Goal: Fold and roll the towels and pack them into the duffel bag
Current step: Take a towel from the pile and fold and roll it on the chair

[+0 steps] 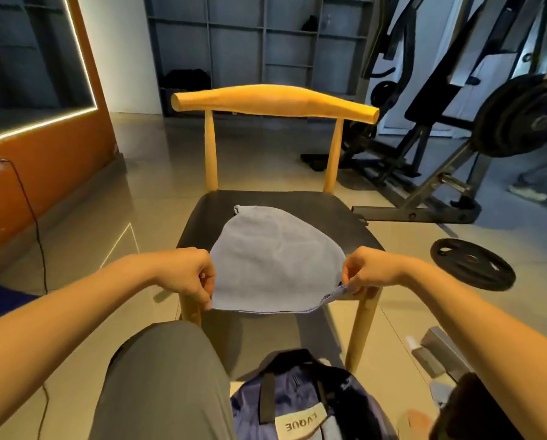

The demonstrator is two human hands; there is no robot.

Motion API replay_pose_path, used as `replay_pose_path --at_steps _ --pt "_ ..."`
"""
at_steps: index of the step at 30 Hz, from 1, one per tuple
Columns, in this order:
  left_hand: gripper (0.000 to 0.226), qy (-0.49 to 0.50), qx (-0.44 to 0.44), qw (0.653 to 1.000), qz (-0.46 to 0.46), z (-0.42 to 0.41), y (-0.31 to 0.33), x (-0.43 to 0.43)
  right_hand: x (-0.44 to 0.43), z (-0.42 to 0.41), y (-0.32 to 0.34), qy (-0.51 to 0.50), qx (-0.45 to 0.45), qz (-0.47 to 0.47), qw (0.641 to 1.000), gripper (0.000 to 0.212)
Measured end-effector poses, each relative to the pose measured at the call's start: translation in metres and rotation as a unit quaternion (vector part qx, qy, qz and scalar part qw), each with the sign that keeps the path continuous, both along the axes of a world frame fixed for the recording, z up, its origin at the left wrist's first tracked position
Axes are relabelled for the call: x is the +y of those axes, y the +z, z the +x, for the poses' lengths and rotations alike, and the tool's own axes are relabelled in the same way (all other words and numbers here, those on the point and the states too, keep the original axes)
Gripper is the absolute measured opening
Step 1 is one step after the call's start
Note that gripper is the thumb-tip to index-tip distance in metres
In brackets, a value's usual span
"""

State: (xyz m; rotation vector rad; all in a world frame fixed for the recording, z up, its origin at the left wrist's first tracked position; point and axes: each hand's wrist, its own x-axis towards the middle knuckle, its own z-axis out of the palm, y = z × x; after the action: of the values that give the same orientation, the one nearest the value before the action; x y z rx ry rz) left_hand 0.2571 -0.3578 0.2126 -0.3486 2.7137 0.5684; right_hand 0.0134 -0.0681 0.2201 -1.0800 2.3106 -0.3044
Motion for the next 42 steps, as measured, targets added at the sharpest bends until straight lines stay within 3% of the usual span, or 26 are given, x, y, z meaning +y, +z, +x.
replay_pose_path --at_steps 4,9,14,18,21,23,27,30,33,36,38,42 --pt "0.033 0.081 0.124 0.988 0.035 -0.033 0.023 -0.017 -0.015 -0.012 0.013 0.001 -0.025 0.0 1.0 0.012" --pt "0.02 0.246 0.26 0.932 0.049 -0.107 0.034 -0.044 -0.071 -0.048 0.015 -0.067 0.008 -0.168 0.983 0.016" --pt "0.02 0.319 0.264 0.908 0.071 -0.182 0.015 -0.066 -0.135 -0.08 -0.004 -0.06 0.045 -0.227 0.971 0.014" --pt "0.037 0.308 0.191 0.932 -0.013 -0.219 0.006 -0.064 -0.175 -0.106 -0.013 -0.019 0.081 -0.191 0.978 0.011" --pt "0.021 0.301 0.127 0.944 -0.055 -0.231 0.004 -0.069 -0.193 -0.119 -0.018 -0.01 0.073 -0.186 0.98 0.02" --pt "0.015 0.341 0.143 0.929 -0.011 -0.232 0.005 -0.077 -0.205 -0.125 -0.022 -0.006 0.051 -0.189 0.981 0.026" --pt "0.011 0.471 0.204 0.819 0.258 -0.219 0.011 -0.094 -0.227 -0.128 -0.027 -0.006 -0.028 -0.205 0.978 0.035" --pt "0.015 0.504 0.211 0.744 0.386 -0.205 0.011 -0.105 -0.232 -0.127 -0.027 0.003 -0.073 -0.205 0.976 0.013" --pt "0.021 0.543 0.246 0.686 0.417 -0.194 0.01 -0.113 -0.23 -0.129 -0.019 -0.014 -0.105 -0.207 0.972 0.015" --pt "0.004 0.569 0.282 0.617 0.466 -0.184 0.013 -0.112 -0.221 -0.133 -0.01 -0.029 -0.118 -0.227 0.966 0.017" --pt "0.007 0.584 0.304 0.571 0.491 -0.178 0.012 -0.112 -0.213 -0.136 -0.007 -0.051 -0.153 -0.249 0.955 0.018" --pt "0.011 0.596 0.327 0.529 0.508 -0.176 0.006 -0.11 -0.203 -0.139 -0.007 -0.097 -0.237 -0.295 0.92 0.017"
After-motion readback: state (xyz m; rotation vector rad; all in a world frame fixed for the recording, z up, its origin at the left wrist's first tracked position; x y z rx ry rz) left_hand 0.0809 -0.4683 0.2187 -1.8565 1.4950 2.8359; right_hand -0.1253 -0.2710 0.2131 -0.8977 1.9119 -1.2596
